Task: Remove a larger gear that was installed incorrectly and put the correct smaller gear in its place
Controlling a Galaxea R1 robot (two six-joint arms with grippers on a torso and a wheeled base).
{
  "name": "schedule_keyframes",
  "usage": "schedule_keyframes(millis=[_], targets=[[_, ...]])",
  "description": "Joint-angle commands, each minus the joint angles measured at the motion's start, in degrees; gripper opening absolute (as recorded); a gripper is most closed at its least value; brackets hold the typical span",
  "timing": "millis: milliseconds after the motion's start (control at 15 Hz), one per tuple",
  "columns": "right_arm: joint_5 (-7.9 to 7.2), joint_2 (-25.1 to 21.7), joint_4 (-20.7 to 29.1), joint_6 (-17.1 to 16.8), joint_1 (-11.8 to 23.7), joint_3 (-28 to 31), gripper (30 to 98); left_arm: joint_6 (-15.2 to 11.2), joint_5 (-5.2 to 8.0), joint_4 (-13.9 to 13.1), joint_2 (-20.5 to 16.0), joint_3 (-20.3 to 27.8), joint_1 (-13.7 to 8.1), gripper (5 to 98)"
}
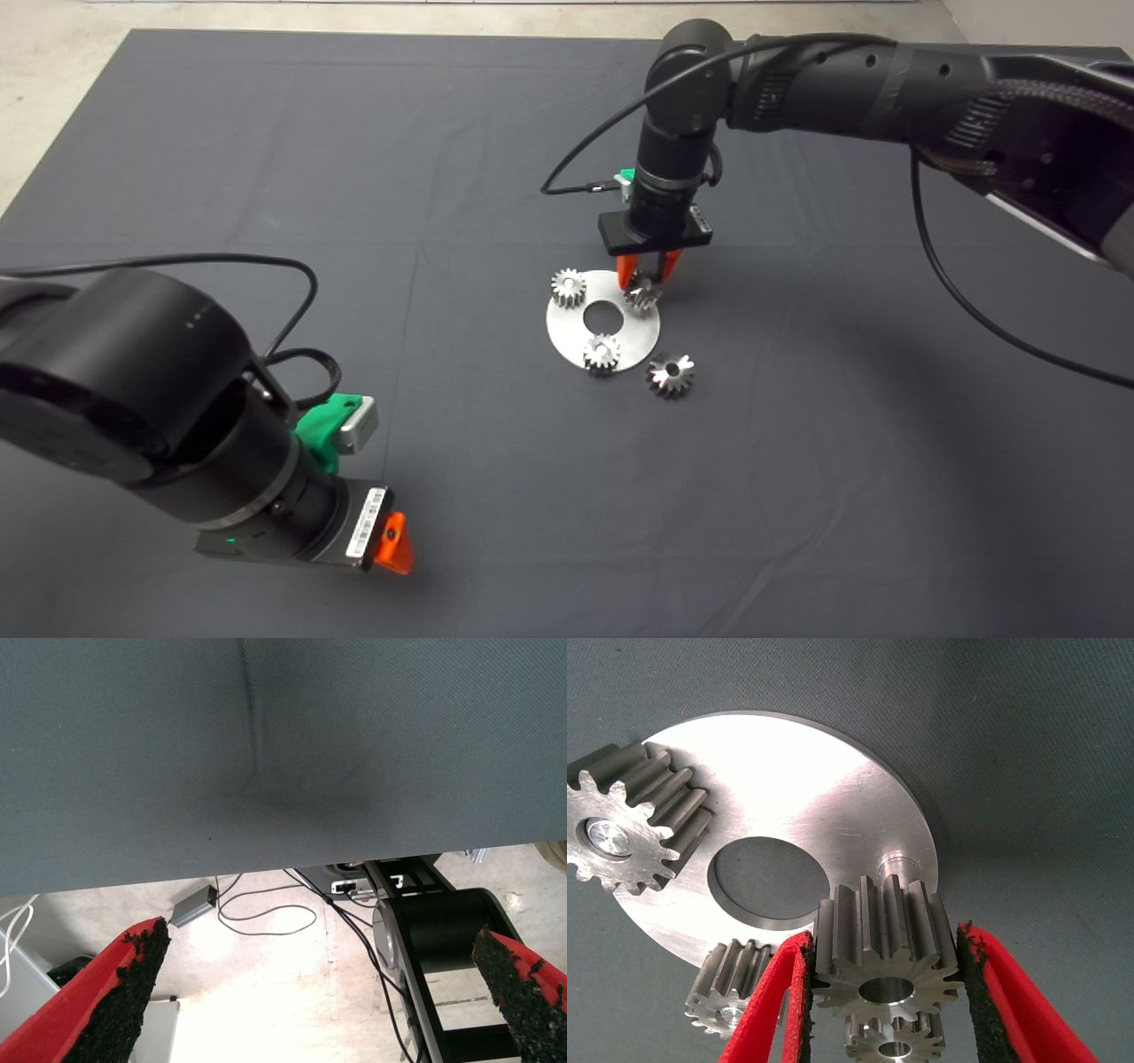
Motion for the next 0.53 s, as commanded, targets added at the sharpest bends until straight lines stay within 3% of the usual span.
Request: schedule_keyframes(millis=[0, 467], targets=[[-7.52, 0.08, -2.19, -0.35, 1.74, -0.31, 35.1, -0.19, 0.21, 0.14, -0.19, 0.90, -0.56, 88.3], [-7.52, -1.07, -2.16, -1.56, 1.83, -2.51, 35.1, -0.19, 0.21, 0.14, -0.12, 0.64, -0.56, 88.3]])
